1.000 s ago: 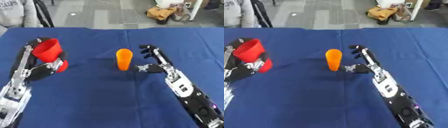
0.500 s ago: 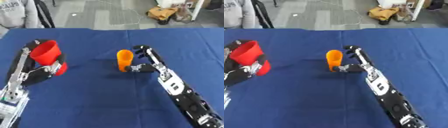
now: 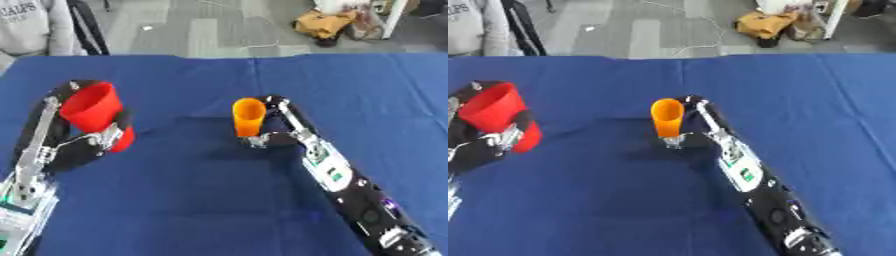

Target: Pour the contents of one cup into another cup.

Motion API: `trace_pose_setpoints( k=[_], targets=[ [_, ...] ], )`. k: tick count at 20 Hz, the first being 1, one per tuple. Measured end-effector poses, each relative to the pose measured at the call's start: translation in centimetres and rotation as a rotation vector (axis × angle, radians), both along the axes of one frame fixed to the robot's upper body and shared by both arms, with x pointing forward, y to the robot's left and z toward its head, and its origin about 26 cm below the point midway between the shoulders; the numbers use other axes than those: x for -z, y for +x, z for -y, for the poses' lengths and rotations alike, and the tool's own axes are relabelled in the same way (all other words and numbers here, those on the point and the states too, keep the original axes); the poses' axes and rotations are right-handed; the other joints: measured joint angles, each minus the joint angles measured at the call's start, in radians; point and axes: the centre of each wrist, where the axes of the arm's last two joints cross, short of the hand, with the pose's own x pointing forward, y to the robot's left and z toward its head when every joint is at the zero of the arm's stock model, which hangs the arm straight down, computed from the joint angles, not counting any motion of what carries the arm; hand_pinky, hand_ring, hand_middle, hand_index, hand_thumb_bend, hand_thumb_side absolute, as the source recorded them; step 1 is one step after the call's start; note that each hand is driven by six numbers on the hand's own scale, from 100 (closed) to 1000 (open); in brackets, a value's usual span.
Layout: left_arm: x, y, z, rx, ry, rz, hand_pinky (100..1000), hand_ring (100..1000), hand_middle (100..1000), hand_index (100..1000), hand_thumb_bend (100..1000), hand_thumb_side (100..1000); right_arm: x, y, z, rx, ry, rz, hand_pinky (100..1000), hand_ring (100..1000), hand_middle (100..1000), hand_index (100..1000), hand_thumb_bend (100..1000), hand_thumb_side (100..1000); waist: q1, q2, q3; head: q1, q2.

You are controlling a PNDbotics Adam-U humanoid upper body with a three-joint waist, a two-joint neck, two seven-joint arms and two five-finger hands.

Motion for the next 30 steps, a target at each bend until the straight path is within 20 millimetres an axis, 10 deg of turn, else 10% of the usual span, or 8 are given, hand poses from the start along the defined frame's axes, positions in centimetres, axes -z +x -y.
trace_pose_setpoints(
  k=[14, 24, 30],
  targets=[
    [-0.1, 0.1, 0.5, 0.013, -0.001, 0.000, 100, 236, 353, 690, 401, 295, -0.3, 0.5, -1.8, 0.025, 0.032, 0.047, 569, 636, 637, 674, 1000, 394, 0.001, 0.013, 0.006, -0.012, 0.000],
    [0.0, 0.1, 0.7, 0.015, -0.002, -0.003, 100, 236, 354, 690, 397, 298, -0.1, 0.4, -2.5, 0.130, 0.106, 0.100, 444, 436, 390, 397, 699, 130, 0.003, 0.016, 0.010, -0.014, 0.000],
    [0.2, 0.1, 0.7, 0.010, -0.001, -0.009, 100, 231, 354, 685, 390, 300, -0.3, 0.2, -2.4, 0.200, 0.176, 0.127, 428, 399, 350, 355, 615, 156, 0.000, 0.016, 0.004, -0.014, 0.000]
  ],
)
